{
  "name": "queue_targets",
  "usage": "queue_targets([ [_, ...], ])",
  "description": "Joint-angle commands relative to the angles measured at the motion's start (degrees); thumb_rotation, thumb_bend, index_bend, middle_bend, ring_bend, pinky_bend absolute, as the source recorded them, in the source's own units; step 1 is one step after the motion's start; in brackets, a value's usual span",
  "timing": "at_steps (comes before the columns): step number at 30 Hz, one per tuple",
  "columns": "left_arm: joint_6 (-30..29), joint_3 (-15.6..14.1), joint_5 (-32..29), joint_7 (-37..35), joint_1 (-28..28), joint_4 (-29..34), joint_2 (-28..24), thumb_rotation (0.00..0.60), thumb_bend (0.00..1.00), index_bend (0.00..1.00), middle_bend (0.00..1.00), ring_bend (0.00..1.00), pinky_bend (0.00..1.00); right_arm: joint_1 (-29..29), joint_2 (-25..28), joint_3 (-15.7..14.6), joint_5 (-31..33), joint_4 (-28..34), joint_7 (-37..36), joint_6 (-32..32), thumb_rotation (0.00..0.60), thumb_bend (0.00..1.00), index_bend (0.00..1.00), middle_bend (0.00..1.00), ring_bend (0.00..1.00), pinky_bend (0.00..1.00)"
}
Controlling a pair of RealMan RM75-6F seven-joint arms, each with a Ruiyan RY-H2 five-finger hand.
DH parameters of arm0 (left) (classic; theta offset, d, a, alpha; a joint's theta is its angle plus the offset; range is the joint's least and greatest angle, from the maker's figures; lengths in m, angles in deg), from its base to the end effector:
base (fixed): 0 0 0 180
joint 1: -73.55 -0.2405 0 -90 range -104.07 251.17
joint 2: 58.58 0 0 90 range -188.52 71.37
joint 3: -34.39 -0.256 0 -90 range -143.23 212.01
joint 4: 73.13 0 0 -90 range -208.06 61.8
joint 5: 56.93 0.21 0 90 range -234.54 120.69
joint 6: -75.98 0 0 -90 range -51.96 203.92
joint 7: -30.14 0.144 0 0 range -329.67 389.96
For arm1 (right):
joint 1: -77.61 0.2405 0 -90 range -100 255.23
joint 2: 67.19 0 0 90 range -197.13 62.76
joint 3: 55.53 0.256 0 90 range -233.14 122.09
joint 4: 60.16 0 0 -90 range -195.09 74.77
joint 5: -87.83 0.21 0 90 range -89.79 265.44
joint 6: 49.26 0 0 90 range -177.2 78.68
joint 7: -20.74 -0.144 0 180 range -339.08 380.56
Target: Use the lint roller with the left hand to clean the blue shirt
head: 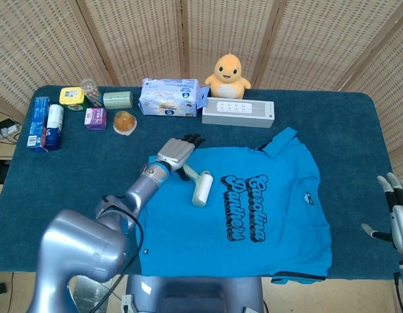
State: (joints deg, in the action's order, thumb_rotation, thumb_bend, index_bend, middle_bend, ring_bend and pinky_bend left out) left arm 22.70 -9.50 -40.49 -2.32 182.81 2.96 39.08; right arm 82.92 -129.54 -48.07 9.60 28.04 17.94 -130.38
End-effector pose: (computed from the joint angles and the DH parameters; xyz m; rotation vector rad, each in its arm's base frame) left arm -0.0156 0.4320 -0.0262 -1.9991 -1.0848 -0.7811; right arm -0.3398 -0.2004 0.1891 1.2608 -0.9043 0.8336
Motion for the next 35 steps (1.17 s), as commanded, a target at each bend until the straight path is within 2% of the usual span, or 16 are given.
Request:
queue_targets([
  [1,-3.41,5.59,5.83,4.63,-6.47,2.93,-5.64,0.600,0.12,0.00,0.00,0.00,0.21,0.00,-0.07,-0.08,-0.07,0.07,0.25,-0.03,0.600,0.00,0.02,0.00,0.00,0.00],
  [6,-6.35,10.01,11.43,7.66,-12.25,4.62,-9.15,0.600,0.11,0.00,0.00,0.00,0.20,-0.07,-0.10,-0.08,-0.19,0.22,0.56,-0.34,0.600,0.00,0.02,0.00,0.00,0.00],
  [9,-10.35,12.09,15.30,9.70,-16.83,5.24,-10.99,0.600,0.10,0.00,0.00,0.00,0.19,-0.07,-0.10,-0.12,-0.21,0.29,0.58,-0.31,0.600,0.00,0.02,0.00,0.00,0.00],
  [13,-21.82,13.69,21.61,13.42,-26.64,6.66,-13.04,0.600,0.09,0.00,0.00,0.00,0.15,-0.04,-0.15,-0.18,-0.33,0.29,0.68,-0.30,0.600,0.00,0.02,0.00,0.00,0.00],
  [16,-27.31,14.70,25.91,15.73,-32.71,8.05,-14.49,0.600,0.09,0.00,0.00,0.00,0.15,0.00,-0.17,-0.19,-0.32,0.29,0.78,-0.25,0.600,0.00,0.02,0.00,0.00,0.00],
  [24,-37.50,15.14,34.00,22.24,-45.49,12.71,-18.08,0.600,0.09,0.00,0.00,0.00,0.12,-0.04,-0.36,-0.17,-0.46,0.08,1.62,-0.70,0.600,0.00,0.01,0.00,0.00,0.00],
  [27,-44.09,14.05,37.33,25.00,-53.70,14.41,-18.92,0.600,0.09,0.00,0.00,0.00,0.11,-0.09,-0.81,-0.09,-0.55,-0.47,3.41,-1.44,0.600,0.00,0.01,0.00,0.00,0.00],
  [35,-50.30,16.42,44.45,30.77,-66.60,14.50,-18.25,0.600,0.09,0.00,0.00,0.00,0.10,-0.17,-2.00,0.01,-0.78,-1.39,7.34,-2.93,0.600,0.00,0.02,0.00,0.00,0.00],
])
